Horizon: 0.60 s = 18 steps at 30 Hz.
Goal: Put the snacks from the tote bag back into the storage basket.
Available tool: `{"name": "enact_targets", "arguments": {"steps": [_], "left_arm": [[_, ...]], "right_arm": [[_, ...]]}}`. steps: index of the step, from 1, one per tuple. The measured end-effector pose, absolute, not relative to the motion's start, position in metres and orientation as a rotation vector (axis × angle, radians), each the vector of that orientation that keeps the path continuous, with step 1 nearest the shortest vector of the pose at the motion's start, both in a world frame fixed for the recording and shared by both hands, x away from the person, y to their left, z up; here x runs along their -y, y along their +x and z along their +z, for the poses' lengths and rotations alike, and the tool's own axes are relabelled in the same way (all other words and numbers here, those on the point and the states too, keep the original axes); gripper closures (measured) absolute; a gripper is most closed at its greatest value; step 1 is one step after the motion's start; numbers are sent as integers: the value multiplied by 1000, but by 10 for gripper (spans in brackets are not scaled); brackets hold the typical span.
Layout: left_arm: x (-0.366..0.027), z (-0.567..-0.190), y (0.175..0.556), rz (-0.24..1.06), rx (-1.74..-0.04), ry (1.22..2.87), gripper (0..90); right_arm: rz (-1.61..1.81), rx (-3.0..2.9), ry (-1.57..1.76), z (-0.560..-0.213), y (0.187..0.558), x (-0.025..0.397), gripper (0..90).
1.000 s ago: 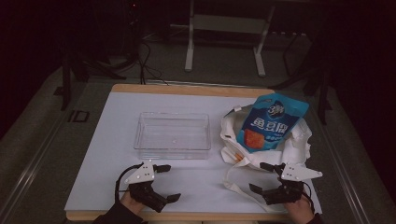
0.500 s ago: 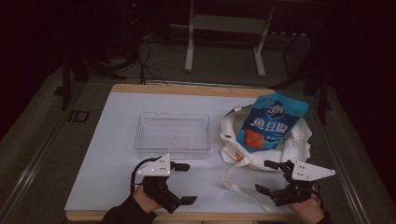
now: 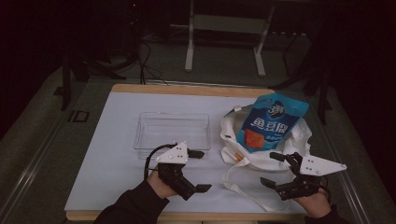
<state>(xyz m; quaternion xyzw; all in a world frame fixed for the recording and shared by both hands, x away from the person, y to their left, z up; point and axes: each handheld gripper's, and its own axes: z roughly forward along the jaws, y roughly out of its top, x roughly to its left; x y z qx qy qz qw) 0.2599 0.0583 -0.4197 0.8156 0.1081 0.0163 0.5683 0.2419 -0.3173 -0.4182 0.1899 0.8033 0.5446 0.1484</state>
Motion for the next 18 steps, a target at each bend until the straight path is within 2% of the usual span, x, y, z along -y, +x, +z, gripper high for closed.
{"name": "enact_targets", "arguments": {"steps": [18], "left_arm": [[-8, -392, 297, 79, -173, 1910, 20]], "right_arm": [[1549, -2253, 562, -396, 259, 339, 131]]}}
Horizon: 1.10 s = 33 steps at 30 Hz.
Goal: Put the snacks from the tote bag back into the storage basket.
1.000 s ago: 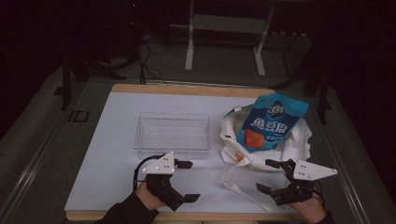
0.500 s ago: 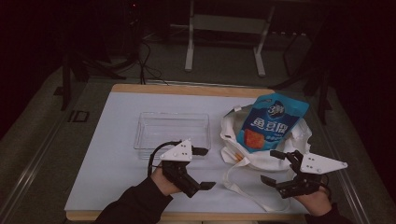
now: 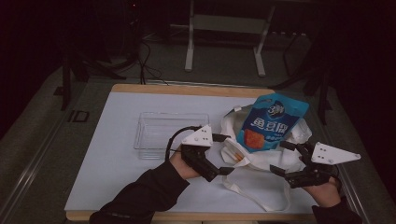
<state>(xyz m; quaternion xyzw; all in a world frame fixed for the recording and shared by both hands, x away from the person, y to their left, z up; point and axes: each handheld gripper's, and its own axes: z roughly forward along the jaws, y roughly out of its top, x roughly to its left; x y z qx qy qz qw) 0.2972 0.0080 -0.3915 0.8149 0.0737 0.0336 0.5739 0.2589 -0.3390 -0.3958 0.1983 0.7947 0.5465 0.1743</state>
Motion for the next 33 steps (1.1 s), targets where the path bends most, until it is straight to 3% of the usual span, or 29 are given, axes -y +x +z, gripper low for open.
{"name": "enact_targets", "arguments": {"steps": [17, 23, 27, 33], "left_arm": [[31, -391, 348, 111, -195, 1919, 20], [40, -396, 368, 145, -245, 1920, 60], [46, -402, 382, 158, -279, 1932, 147], [62, -412, 402, 182, -379, 1966, 194]], "right_arm": [[1476, -2202, 670, -402, 290, 370, 171], [1433, -2179, 711, -409, 303, 382, 228], [1394, -2171, 753, -414, 311, 392, 245], [1364, -2164, 816, -419, 325, 402, 248]]}}
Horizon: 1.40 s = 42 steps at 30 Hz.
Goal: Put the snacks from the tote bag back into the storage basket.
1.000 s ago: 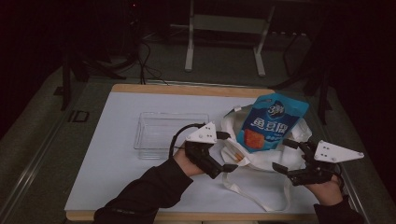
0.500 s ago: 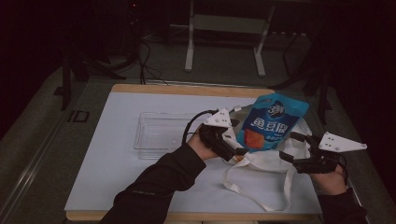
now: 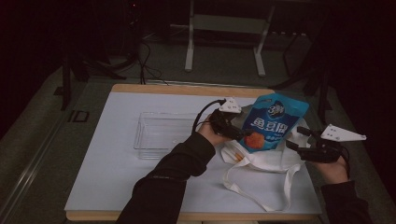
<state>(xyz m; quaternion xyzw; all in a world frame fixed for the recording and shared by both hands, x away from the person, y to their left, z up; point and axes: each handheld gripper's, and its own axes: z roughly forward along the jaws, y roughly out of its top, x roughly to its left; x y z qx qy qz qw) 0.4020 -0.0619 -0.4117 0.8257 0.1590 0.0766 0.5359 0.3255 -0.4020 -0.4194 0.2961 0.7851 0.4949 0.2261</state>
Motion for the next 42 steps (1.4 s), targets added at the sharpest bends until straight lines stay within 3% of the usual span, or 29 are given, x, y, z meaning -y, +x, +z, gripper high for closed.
{"name": "enact_targets", "arguments": {"steps": [8, 12, 18, 20, 23, 29, 34, 42], "left_arm": [[84, -418, 412, 200, -427, 1987, 230], [90, -420, 416, 205, -424, 1994, 304], [99, -422, 420, 193, -422, 2010, 461], [101, -422, 421, 209, -431, 2012, 513], [101, -423, 423, 195, -450, 2004, 560], [102, -424, 424, 217, -456, 2016, 742], [105, -423, 423, 210, -456, 2024, 825], [108, -419, 420, 257, -466, 2005, 884]], "right_arm": [[1349, -2176, 855, -428, 339, 407, 284], [1347, -2179, 878, -427, 346, 407, 288], [1326, -2207, 862, -423, 360, 402, 362], [1344, -2213, 864, -422, 364, 401, 426], [1351, -2220, 867, -421, 368, 397, 450], [1314, -2243, 857, -424, 373, 386, 640], [1314, -2253, 871, -424, 373, 386, 816], [1300, -2252, 895, -420, 375, 383, 879]]}}
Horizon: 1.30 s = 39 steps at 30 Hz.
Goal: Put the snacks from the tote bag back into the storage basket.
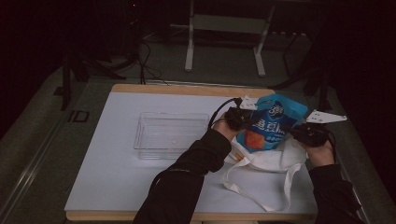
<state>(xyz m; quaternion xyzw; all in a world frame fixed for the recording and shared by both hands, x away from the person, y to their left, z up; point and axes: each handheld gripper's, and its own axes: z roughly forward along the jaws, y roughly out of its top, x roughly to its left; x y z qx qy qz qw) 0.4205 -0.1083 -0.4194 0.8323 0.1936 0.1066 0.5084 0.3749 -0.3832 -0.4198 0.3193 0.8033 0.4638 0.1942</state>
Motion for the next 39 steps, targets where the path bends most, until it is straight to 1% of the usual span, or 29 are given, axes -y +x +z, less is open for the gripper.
{"name": "enact_targets", "arguments": {"steps": [10, 11, 12, 22, 39], "left_arm": [[104, -401, 415, 289, -461, 1955, 896], [103, -393, 412, 305, -450, 1952, 896], [102, -389, 411, 305, -449, 1948, 897], [92, -357, 396, 336, -428, 1932, 900], [57, -329, 374, 368, -428, 1919, 900]], "right_arm": [[1335, -2225, 870, -400, 372, 383, 887], [1338, -2224, 867, -397, 372, 383, 887], [1341, -2212, 852, -390, 369, 381, 887], [1369, -2191, 784, -358, 356, 375, 889], [1425, -2210, 677, -331, 347, 349, 891]]}}
